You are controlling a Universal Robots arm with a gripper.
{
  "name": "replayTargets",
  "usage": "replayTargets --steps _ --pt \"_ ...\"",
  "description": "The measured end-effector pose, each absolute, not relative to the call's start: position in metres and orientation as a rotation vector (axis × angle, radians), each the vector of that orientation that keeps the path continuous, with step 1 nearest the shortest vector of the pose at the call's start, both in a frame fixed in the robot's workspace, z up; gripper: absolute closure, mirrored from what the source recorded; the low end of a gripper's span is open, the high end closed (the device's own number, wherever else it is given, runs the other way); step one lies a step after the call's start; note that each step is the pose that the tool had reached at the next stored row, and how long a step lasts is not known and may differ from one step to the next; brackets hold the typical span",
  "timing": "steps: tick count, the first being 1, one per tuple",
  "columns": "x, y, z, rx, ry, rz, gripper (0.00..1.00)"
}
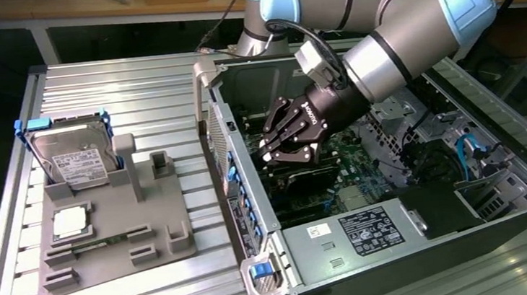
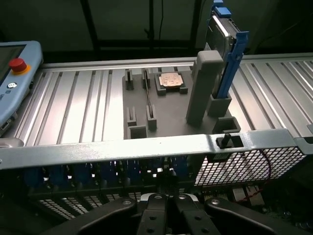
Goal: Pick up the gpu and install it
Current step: 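Press down on the gpu until it lock into place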
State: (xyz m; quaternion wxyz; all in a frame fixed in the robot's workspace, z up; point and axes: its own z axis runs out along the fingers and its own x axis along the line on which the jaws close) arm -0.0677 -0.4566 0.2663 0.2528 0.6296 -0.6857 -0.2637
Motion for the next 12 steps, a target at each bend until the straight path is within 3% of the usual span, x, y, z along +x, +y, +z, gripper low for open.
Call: replayTargets --steps 12 --pt "-0.0742 -0.4559 0.2664 1.761 -1.917 -0.652 0.89"
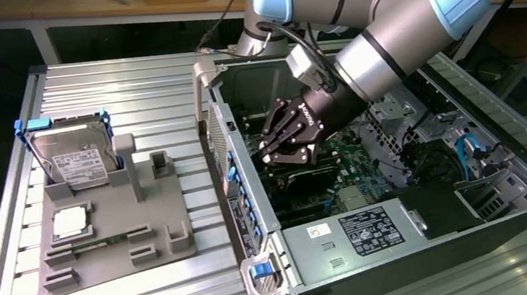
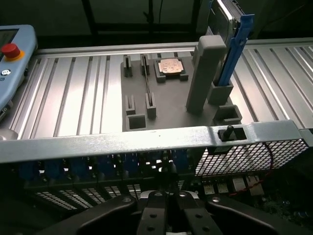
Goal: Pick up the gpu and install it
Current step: 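Press down on the gpu until it lock into place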
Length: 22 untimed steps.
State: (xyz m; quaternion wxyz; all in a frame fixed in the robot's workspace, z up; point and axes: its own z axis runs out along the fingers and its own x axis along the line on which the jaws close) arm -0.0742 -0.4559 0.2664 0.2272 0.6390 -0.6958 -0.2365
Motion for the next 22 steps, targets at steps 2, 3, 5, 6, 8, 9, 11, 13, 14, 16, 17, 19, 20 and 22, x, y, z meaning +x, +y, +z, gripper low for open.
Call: replayTargets --steps 2,3,5,6,8,9,11,13,14,16,17,19,20,22 --pt "-0.076 -0.456 0.266 1.767 -1.924 -0.642 0.89" --pt "-0.077 -0.456 0.266 1.773 -1.931 -0.632 0.89" --pt "-0.078 -0.456 0.266 1.779 -1.939 -0.621 0.89" --pt "-0.078 -0.455 0.265 1.787 -1.946 -0.615 0.89" --pt "-0.078 -0.456 0.266 1.803 -1.965 -0.587 0.89" --pt "-0.078 -0.455 0.266 1.810 -1.971 -0.579 0.89" --pt "-0.078 -0.455 0.265 1.822 -1.983 -0.563 0.89" --pt "-0.078 -0.455 0.265 1.829 -1.991 -0.551 0.89" --pt "-0.078 -0.456 0.265 1.829 -1.991 -0.551 0.89" --pt "-0.079 -0.459 0.266 1.830 -1.992 -0.550 0.89" --pt "-0.081 -0.460 0.265 1.831 -1.991 -0.550 0.89" --pt "-0.083 -0.463 0.265 1.834 -1.988 -0.549 0.89" --pt "-0.083 -0.464 0.265 1.836 -1.985 -0.548 0.89" --pt "-0.084 -0.466 0.265 1.840 -1.981 -0.547 0.89"
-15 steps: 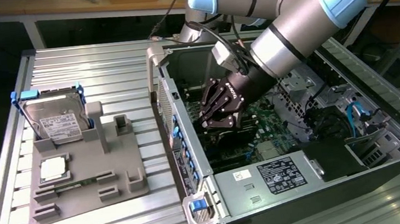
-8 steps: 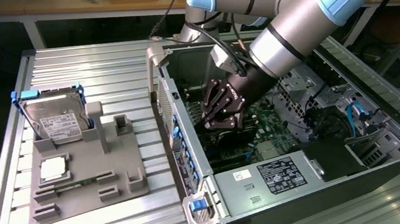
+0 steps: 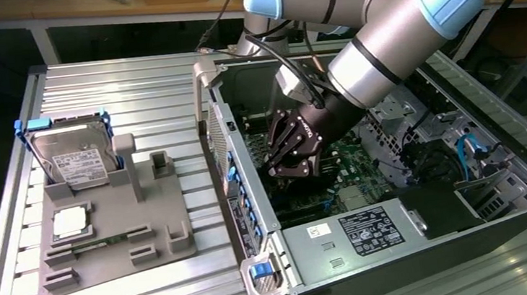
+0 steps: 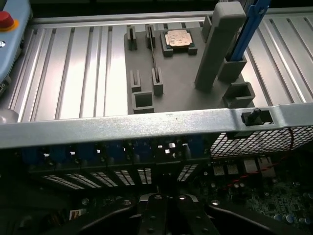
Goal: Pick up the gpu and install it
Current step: 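Press down on the gpu until it lock into place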
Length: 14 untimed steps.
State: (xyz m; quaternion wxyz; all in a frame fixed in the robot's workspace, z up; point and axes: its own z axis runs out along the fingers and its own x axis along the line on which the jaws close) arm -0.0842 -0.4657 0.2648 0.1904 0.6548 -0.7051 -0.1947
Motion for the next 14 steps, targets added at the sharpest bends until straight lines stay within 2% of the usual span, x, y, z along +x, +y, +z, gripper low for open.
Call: replayTargets --steps 14 --pt "-0.097 -0.470 0.264 1.866 -1.949 -0.535 0.89"
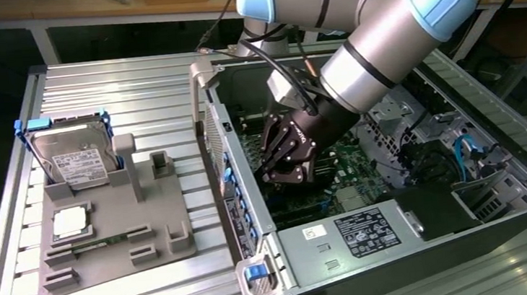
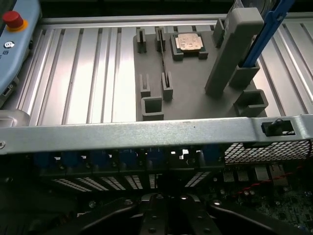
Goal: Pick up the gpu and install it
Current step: 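Press down on the gpu until it lock into place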
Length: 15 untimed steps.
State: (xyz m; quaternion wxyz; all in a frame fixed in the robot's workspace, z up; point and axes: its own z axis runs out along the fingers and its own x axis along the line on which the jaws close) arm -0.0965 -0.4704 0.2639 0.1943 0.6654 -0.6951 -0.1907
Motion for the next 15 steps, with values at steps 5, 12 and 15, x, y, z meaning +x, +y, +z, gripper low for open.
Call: replayTargets --steps 5,12,15 --pt "-0.0979 -0.4699 0.2636 1.868 -1.947 -0.530 0.89" --pt "-0.0980 -0.4668 0.2633 1.860 -1.947 -0.514 0.89" --pt "-0.0984 -0.4668 0.2633 1.861 -1.948 -0.511 0.89"
